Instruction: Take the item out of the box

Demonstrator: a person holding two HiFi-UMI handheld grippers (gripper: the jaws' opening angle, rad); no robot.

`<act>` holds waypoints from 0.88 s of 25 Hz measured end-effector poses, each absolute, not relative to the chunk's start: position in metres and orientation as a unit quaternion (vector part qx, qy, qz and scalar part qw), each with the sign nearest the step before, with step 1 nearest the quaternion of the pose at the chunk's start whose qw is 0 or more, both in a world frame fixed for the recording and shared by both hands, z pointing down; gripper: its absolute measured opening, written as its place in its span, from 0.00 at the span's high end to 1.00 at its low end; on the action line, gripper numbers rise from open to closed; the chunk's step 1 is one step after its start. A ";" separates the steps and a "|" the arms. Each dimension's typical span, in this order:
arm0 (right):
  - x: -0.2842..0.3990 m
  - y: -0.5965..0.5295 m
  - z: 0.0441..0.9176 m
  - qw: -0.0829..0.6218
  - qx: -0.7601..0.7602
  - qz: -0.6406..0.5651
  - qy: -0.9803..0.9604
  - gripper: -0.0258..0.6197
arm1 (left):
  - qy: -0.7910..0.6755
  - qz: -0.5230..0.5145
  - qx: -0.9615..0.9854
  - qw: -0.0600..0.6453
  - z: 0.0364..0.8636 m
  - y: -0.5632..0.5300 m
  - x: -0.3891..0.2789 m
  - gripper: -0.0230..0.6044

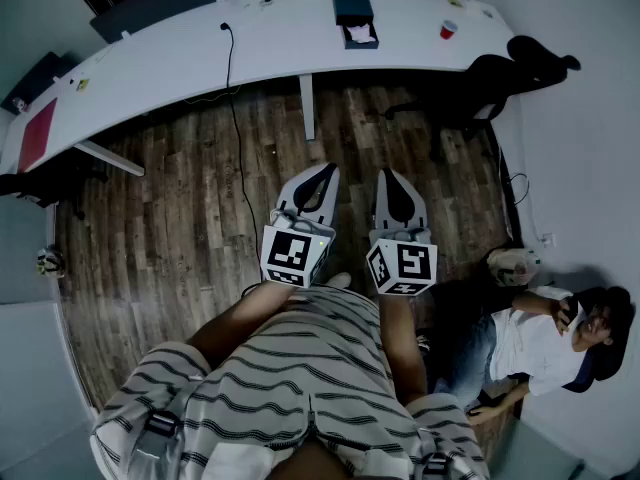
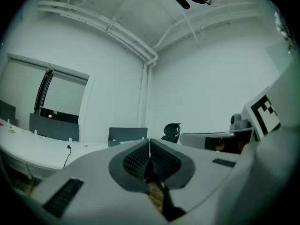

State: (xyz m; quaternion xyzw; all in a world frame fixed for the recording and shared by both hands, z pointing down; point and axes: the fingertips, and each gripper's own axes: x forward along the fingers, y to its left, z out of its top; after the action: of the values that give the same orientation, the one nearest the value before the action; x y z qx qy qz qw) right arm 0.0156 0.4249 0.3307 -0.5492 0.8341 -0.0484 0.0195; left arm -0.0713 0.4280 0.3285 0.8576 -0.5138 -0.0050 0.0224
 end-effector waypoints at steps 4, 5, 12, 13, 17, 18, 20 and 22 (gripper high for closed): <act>0.026 0.414 0.332 0.024 -0.546 -0.049 0.836 0.93 | -0.519 0.000 0.855 0.016 0.330 0.419 -0.062 0.92; 0.028 0.413 0.333 0.023 -0.546 -0.048 0.836 0.93 | -0.520 0.001 0.854 0.016 0.331 0.417 -0.059 0.92; 0.047 0.408 0.341 0.026 -0.535 -0.046 0.843 0.93 | -0.534 0.014 0.845 0.015 0.344 0.416 -0.043 0.92; 0.048 0.407 0.342 0.024 -0.534 -0.044 0.844 0.93 | -0.538 0.016 0.843 0.018 0.347 0.416 -0.042 0.92; 0.054 0.406 0.343 0.026 -0.536 -0.051 0.843 0.93 | -0.545 0.024 0.838 0.026 0.354 0.416 -0.039 0.92; 0.053 0.404 0.341 0.029 -0.535 -0.052 0.843 0.93 | -0.546 0.023 0.837 0.027 0.353 0.414 -0.039 0.92; 0.051 0.400 0.339 0.036 -0.529 -0.057 0.846 0.93 | -0.547 0.023 0.836 0.028 0.354 0.410 -0.039 0.92; 0.049 0.393 0.339 0.040 -0.524 -0.063 0.848 0.93 | -0.544 0.026 0.838 0.027 0.358 0.403 -0.037 0.92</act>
State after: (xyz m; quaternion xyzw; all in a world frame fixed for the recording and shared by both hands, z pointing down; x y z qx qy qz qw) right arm 0.0487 0.3930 0.3394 -0.5241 0.8484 -0.0625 0.0397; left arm -0.0373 0.4030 0.3578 0.8383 -0.5439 0.0255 0.0275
